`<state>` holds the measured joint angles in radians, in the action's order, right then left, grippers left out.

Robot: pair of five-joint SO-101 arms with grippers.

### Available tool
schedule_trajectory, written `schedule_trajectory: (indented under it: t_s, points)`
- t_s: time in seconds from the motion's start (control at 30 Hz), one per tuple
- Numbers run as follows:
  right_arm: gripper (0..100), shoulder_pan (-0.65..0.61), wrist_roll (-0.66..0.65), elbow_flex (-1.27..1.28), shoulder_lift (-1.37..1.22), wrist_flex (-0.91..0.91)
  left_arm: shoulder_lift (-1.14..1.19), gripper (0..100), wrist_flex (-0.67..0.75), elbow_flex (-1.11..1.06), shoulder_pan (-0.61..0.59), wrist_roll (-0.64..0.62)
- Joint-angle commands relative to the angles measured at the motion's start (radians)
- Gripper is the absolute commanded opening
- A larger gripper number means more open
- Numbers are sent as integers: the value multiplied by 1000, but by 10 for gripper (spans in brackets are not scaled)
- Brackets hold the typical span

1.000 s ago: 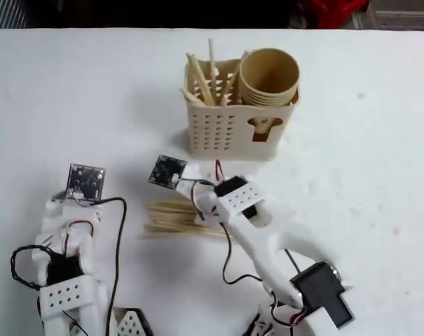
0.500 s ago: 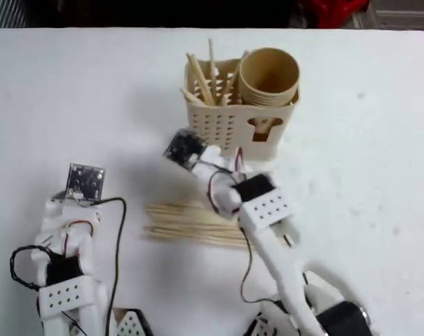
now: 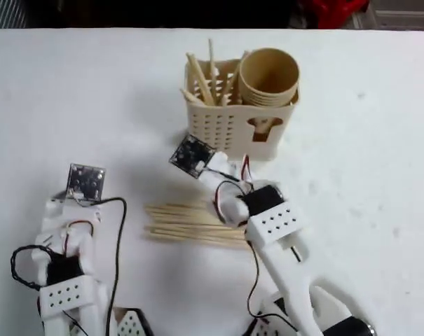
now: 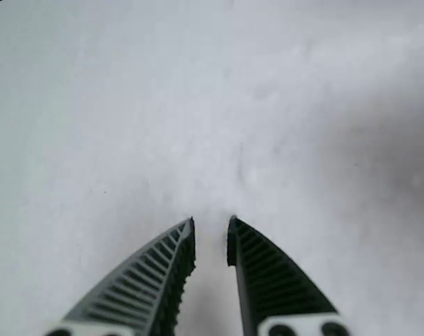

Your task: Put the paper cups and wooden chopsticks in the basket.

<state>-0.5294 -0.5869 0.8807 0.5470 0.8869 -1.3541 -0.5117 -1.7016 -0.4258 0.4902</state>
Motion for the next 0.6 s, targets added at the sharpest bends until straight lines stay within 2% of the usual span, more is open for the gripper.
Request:
schedule_trajectory:
  t_s: [0.0, 0.17, 0.27, 0.4, 0.57]
  points:
    - [16, 24, 25, -115, 38, 7, -13, 94, 12, 26, 15, -6]
    - [16, 38, 196, -423, 101, 82, -13, 94, 12, 26, 15, -6]
    - [16, 31, 212, -608, 111, 56, -13, 94, 12, 26, 15, -6]
    - [16, 31, 215, -741, 111, -87, -13, 94, 12, 26, 15, -6]
    - [17, 31, 215, -753, 108, -357, -13, 94, 12, 26, 15, -6]
